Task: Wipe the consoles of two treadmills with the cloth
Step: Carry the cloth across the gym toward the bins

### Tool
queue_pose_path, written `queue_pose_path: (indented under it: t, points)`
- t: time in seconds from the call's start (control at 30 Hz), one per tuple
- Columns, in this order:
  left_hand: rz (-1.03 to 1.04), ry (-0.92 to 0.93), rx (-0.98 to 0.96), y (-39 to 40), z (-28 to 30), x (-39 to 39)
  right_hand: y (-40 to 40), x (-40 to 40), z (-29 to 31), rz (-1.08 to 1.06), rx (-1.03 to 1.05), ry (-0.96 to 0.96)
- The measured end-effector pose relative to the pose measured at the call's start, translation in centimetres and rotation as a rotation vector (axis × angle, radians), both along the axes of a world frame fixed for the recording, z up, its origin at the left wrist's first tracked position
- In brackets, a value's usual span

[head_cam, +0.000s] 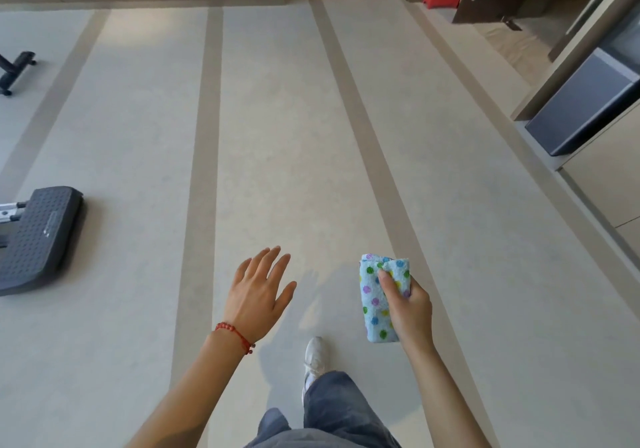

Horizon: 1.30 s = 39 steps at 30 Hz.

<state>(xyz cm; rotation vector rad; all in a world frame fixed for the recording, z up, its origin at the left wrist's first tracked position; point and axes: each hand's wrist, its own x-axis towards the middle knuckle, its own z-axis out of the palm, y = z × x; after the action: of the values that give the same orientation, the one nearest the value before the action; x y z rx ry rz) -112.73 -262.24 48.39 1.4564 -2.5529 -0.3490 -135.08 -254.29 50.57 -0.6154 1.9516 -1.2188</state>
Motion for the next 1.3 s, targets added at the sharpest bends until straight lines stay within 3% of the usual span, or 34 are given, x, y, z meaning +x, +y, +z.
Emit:
queue_pose_path:
  t: [0.4,0.9,1.07,1.3]
  points:
    - [-0.143,0.032,-0.061,-20.3,2.3,-10.3,-17.6,-8.0,2.0,-0.091,-0.027,0.017]
    - [-0.575,0.051,-0.097,-45.6,2.7,-24.7,-34.1,-16.4,1.9,-0.581,-0.053,-0.003]
    - [-0.728,0.062,-0.088,-48.8,2.7,-30.2,-34.7,-18.3,1.5,-0.752,-0.023,0.01]
    - [-0.99,0.077,-0.04,-46.9,1.9,-39.8,-32.0,-22.2,1.1,-0.997,0.012,0.034]
